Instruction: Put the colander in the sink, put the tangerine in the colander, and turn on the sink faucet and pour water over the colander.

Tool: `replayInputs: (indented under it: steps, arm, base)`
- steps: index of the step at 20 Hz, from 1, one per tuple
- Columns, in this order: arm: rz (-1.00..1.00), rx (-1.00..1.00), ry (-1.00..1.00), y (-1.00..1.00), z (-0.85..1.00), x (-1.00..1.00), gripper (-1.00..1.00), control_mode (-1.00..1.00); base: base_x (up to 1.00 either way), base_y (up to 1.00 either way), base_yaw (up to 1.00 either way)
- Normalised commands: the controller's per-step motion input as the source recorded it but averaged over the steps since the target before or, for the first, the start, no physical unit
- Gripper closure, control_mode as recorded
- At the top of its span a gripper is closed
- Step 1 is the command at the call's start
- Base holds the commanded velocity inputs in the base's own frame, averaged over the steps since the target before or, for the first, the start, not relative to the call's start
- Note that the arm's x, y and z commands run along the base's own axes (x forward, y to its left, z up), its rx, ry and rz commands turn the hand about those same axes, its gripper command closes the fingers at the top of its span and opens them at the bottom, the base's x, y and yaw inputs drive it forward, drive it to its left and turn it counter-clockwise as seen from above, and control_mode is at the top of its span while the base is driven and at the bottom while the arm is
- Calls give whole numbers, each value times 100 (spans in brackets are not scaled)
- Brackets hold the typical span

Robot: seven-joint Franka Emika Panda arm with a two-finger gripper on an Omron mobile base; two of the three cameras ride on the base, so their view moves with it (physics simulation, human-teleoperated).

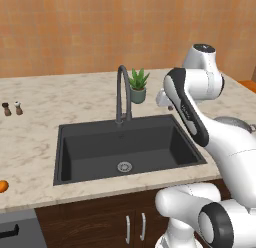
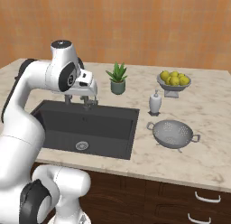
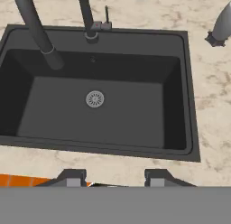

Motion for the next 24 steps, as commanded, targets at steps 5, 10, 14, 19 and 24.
replayInputs:
  steps: [5, 10, 14, 19, 24]
  arm:
    - [2, -3, -6, -8, -8, -19, -100, -100]
    - [10, -11, -30, -46, -32, -61, -100, -100]
    - [2, -16, -2, -58, -32, -31, -100, -100]
    - [6, -9, 5, -64, -23, -14, -100, -100]
    - [6, -2, 11, -55, -12, -3, -100, -100]
  base:
    - [0, 0, 0]
    - [0, 0, 0]
    - [0, 0, 0]
    - [0, 0, 0]
    - [0, 0, 0]
